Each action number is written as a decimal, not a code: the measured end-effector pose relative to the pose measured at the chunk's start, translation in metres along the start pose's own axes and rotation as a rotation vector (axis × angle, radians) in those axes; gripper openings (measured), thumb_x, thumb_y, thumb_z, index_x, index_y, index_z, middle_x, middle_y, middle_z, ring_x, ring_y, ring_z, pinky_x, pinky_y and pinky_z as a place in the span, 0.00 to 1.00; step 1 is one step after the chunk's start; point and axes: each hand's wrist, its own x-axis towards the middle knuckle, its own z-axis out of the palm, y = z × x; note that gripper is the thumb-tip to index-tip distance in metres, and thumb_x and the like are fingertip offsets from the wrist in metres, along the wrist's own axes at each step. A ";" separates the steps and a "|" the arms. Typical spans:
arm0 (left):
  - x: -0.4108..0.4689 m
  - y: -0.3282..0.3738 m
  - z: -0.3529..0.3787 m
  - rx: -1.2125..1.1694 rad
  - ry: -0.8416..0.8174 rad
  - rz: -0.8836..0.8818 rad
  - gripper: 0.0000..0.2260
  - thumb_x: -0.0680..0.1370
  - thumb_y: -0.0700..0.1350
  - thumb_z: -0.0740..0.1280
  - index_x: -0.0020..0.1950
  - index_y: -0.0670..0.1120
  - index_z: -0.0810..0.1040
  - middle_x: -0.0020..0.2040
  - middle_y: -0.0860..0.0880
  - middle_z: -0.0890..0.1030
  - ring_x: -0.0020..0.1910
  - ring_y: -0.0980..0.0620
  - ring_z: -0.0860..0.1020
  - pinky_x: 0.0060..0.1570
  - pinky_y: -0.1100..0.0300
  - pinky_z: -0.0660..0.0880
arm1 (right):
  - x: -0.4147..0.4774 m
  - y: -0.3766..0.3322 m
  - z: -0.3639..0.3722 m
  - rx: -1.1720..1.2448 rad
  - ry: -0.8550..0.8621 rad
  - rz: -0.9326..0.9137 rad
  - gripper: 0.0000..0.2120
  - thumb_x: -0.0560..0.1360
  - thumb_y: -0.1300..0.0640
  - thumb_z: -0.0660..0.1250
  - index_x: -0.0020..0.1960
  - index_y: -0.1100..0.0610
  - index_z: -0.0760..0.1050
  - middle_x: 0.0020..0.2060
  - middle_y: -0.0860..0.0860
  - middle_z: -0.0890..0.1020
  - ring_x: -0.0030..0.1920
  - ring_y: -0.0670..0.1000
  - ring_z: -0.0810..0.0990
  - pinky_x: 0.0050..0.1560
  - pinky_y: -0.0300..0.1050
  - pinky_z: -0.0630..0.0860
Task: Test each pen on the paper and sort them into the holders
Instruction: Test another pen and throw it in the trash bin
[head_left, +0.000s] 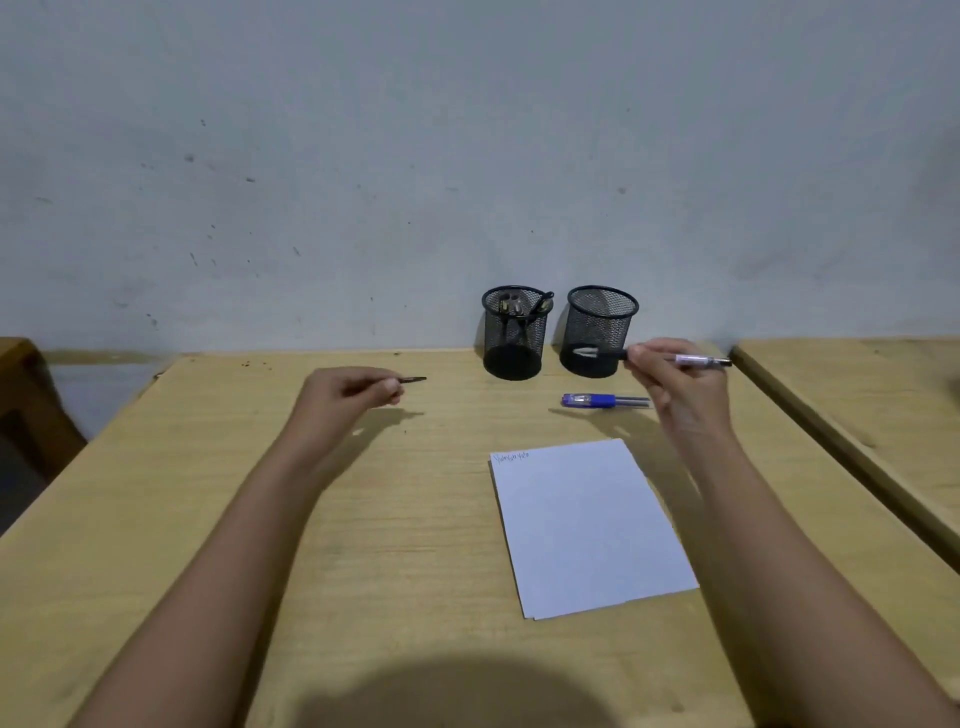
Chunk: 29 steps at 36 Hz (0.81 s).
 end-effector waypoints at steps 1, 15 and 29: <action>0.001 0.000 0.012 0.012 -0.030 -0.001 0.04 0.73 0.39 0.70 0.45 0.45 0.83 0.36 0.53 0.84 0.37 0.61 0.81 0.40 0.73 0.73 | -0.001 0.005 0.008 -0.027 -0.004 0.025 0.07 0.64 0.63 0.74 0.35 0.58 0.75 0.28 0.47 0.81 0.33 0.46 0.81 0.41 0.34 0.78; -0.001 -0.015 0.065 0.346 -0.152 0.100 0.07 0.74 0.41 0.70 0.51 0.47 0.82 0.49 0.46 0.80 0.48 0.54 0.76 0.47 0.69 0.70 | -0.025 0.034 0.042 -0.133 -0.222 0.250 0.09 0.70 0.71 0.68 0.49 0.72 0.75 0.37 0.60 0.79 0.34 0.50 0.79 0.36 0.38 0.78; -0.050 -0.007 0.086 0.528 -0.307 0.172 0.18 0.80 0.53 0.58 0.67 0.48 0.71 0.65 0.52 0.74 0.65 0.53 0.70 0.61 0.60 0.67 | -0.036 0.065 0.045 -0.454 -0.182 0.090 0.11 0.67 0.68 0.70 0.36 0.67 0.68 0.31 0.58 0.74 0.33 0.54 0.73 0.37 0.47 0.74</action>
